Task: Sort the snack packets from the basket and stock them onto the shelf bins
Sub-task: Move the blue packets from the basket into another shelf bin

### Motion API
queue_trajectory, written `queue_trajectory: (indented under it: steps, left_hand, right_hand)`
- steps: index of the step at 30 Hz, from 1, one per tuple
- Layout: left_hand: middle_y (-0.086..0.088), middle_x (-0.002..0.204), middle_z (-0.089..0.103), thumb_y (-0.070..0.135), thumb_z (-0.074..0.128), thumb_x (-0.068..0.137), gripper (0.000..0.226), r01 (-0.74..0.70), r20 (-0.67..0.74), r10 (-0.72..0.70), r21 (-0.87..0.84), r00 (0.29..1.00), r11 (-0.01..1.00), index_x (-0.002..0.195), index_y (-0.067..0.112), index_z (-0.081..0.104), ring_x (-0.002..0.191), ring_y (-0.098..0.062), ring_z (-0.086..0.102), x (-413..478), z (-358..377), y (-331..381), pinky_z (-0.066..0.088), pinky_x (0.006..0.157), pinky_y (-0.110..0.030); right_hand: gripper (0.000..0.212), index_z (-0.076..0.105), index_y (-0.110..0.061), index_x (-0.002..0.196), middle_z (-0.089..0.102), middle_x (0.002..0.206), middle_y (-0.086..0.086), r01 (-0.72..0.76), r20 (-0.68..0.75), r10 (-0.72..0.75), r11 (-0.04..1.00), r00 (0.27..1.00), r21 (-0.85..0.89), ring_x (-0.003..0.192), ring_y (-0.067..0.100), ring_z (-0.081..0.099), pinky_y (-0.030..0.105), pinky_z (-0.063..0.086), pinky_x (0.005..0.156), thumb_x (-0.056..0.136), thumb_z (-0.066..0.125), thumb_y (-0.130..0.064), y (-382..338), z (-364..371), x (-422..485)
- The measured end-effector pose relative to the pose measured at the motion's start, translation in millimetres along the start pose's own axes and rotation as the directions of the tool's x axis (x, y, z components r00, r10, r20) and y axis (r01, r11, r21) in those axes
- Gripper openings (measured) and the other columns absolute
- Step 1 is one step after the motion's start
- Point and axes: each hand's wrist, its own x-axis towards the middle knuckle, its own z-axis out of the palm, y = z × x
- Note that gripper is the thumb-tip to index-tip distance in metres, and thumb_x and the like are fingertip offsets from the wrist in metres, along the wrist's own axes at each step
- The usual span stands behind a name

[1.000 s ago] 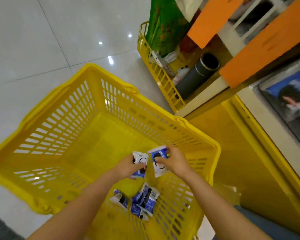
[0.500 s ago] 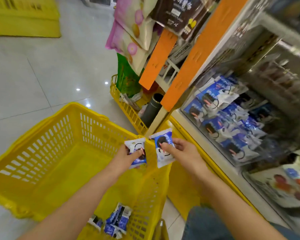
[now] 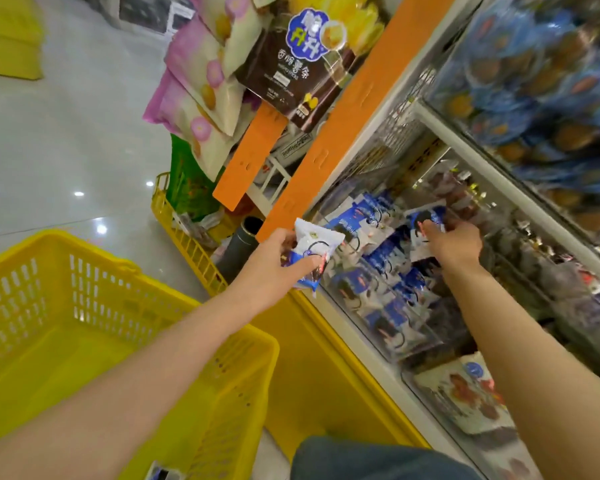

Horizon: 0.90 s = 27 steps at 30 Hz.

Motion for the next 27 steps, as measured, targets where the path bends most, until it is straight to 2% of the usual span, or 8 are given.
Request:
queue_trajectory:
  steps: [2,4,9,13,16,21,24,27]
  left_hand:
    - [0.007,0.114,0.06,0.033,0.063,0.085,0.039,-0.031,0.016,0.031,0.033,0.999,0.999,0.12,0.021,0.051,0.104,-0.007,0.056,8,6,5,0.047,0.088,-0.023]
    - [0.012,0.109,0.059,0.035,0.063,0.085,0.04,-0.063,0.027,0.062,0.041,0.998,0.997,0.121,0.024,0.051,0.1,-0.001,0.054,15,13,8,0.045,0.083,-0.012]
    - [0.014,0.113,0.055,0.031,0.065,0.084,0.045,-0.081,0.032,0.08,0.031,0.996,0.996,0.126,0.021,0.051,0.099,0.004,0.049,32,24,10,0.041,0.072,0.001]
    - [0.023,0.097,0.049,0.029,0.066,0.083,0.034,-0.067,0.033,0.067,-0.007,0.997,0.998,0.113,0.026,0.05,0.089,0.011,0.046,42,23,7,0.034,0.069,0.008]
    - [0.023,0.099,0.053,0.031,0.066,0.083,0.031,-0.065,0.035,0.065,-0.01,0.997,0.998,0.11,0.027,0.051,0.093,0.01,0.048,47,21,6,0.039,0.071,0.002]
    - [0.006,0.113,0.062,0.031,0.066,0.082,0.04,-0.038,0.077,0.041,-0.045,0.996,0.998,0.118,0.021,0.055,0.108,-0.007,0.056,52,20,8,0.05,0.09,-0.028]
    - [0.006,0.116,0.061,0.032,0.064,0.084,0.038,-0.016,0.105,0.021,-0.05,0.994,0.999,0.12,0.023,0.055,0.11,-0.008,0.055,49,22,8,0.049,0.092,-0.027]
    - [0.0,0.118,0.058,0.023,0.06,0.089,0.032,0.053,0.151,-0.034,-0.119,0.988,0.991,0.12,0.025,0.054,0.105,-0.008,0.058,42,24,9,0.051,0.08,-0.018]
  right_hand:
    - [0.048,0.055,0.006,0.119,0.057,0.123,0.025,-0.027,0.027,0.033,0.979,0.999,-0.201,0.112,0.039,0.055,0.045,0.045,0.094,0.092,0.054,-0.034,8,1,20]
    - [0.05,0.053,0.006,0.12,0.054,0.125,0.025,-0.02,0.091,0.053,0.945,0.994,-0.327,0.113,0.038,0.054,0.041,0.043,0.095,0.094,0.051,-0.036,17,7,34]
    - [0.041,0.052,0.0,0.119,0.058,0.118,0.023,0.052,0.144,-0.013,0.961,0.99,-0.272,0.105,0.038,0.057,0.043,0.046,0.089,0.088,0.063,-0.024,31,28,59]
    - [0.036,0.05,-0.005,0.123,0.056,0.12,0.021,0.038,0.131,-0.004,0.964,0.991,-0.262,0.097,0.035,0.058,0.047,0.049,0.087,0.09,0.06,-0.017,38,43,72]
    - [0.037,0.05,-0.007,0.124,0.053,0.126,0.017,0.076,0.126,-0.049,0.973,0.991,-0.217,0.1,0.034,0.057,0.044,0.049,0.083,0.09,0.06,-0.017,41,48,79]
    - [0.039,0.05,-0.005,0.125,0.051,0.131,0.016,0.097,0.161,-0.063,0.972,0.985,-0.212,0.116,0.033,0.05,0.039,0.041,0.096,0.089,0.061,-0.017,45,47,85]
    - [0.046,0.047,-0.004,0.13,0.049,0.135,0.017,0.127,0.226,-0.063,0.952,0.972,-0.279,0.119,0.033,0.048,0.039,0.039,0.099,0.09,0.06,-0.021,41,46,83]
    - [0.042,0.046,-0.003,0.129,0.052,0.129,0.021,0.152,0.185,-0.089,0.918,0.979,-0.365,0.113,0.036,0.053,0.043,0.043,0.096,0.095,0.051,-0.027,31,40,68]
